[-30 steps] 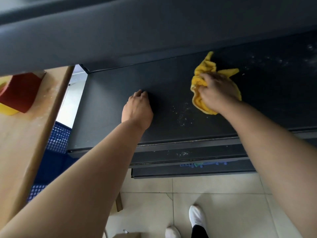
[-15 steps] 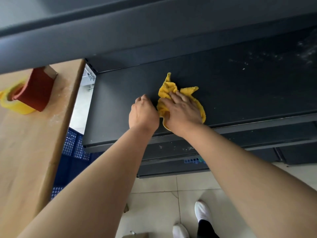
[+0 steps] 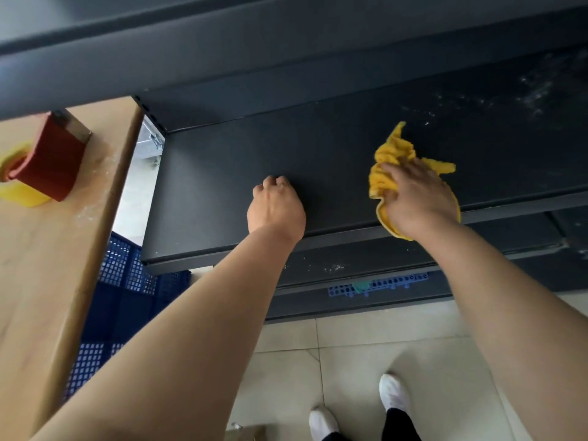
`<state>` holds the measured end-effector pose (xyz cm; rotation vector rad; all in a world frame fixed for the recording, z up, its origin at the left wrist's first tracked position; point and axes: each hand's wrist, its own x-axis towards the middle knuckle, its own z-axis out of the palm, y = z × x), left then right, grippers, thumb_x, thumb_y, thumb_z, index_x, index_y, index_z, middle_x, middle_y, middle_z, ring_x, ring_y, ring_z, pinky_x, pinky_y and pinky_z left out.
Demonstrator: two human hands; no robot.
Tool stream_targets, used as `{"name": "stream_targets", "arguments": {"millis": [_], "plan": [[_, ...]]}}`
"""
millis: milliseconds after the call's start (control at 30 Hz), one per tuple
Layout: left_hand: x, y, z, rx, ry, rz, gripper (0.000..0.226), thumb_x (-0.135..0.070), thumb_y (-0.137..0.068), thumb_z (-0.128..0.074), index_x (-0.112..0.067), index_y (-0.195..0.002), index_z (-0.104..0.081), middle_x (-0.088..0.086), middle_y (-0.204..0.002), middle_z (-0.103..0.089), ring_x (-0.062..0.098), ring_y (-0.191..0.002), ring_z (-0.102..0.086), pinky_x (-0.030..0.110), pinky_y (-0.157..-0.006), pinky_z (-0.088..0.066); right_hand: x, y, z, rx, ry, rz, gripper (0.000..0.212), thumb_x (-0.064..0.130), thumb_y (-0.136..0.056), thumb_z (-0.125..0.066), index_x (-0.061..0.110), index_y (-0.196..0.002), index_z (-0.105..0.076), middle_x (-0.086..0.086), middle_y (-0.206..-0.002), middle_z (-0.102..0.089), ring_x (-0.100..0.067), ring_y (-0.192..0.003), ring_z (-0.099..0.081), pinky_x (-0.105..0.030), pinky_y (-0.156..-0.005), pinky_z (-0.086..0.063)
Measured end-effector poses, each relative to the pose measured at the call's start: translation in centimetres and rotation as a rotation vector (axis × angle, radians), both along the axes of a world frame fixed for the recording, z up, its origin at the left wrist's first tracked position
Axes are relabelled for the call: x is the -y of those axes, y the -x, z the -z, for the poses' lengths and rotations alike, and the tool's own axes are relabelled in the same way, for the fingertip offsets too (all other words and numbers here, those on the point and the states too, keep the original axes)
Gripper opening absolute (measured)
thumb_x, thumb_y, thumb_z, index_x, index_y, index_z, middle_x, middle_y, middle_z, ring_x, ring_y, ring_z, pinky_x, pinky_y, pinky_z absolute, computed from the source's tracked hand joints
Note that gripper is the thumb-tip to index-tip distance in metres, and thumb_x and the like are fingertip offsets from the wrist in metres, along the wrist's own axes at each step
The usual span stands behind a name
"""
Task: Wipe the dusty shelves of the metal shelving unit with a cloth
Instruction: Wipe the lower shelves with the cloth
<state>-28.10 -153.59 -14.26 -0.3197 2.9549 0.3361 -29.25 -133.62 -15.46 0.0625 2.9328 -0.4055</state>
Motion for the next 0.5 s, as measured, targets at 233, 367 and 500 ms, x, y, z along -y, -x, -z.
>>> {"name": "stream_targets", "arguments": {"millis": [233,367,500], "plan": [[1.2,0.5,0.2,-0.052,0.064,-0.034,0.033,-0.001,-0.091,-0.041,-0.005,-0.121,-0.055,0.012,-0.126,-0.053,0.029,-0.117,-0.046,0.035,-0.085,-0.043,2.7,1.4,0.8,-0.066,-0.037,-0.145,0.053,0.029,-0.097,-0.04,0.03,-0.149,-0.025,-0.001,-0.159,-0.022,-0.024,-0.148,-0.013,-0.04,-0.121,-0.013],[1.4,1.0,0.5,-0.077,0.039,-0.097,0.033,-0.003,-0.092,-0.043,-0.007,-0.122,-0.056,0.011,-0.126,-0.055,0.029,-0.116,-0.046,0.035,-0.086,-0.042,5.9,4.2,1.1,-0.051,0.001,-0.328,0.052,0.028,-0.099,-0.037,0.033,-0.149,-0.024,0.002,-0.16,-0.019,-0.02,-0.148,-0.009,-0.038,-0.12,-0.013],[1.1,1.9,0.7,-0.067,0.052,-0.128,0.036,-0.009,-0.093,-0.047,-0.01,-0.128,-0.054,0.009,-0.127,-0.055,0.028,-0.119,-0.044,0.034,-0.087,-0.042,8.2,8.2,0.8,0.005,0.058,-0.419,0.05,0.028,-0.1,-0.04,0.036,-0.147,-0.028,0.006,-0.159,-0.019,-0.018,-0.148,-0.009,-0.034,-0.119,-0.013]]}}
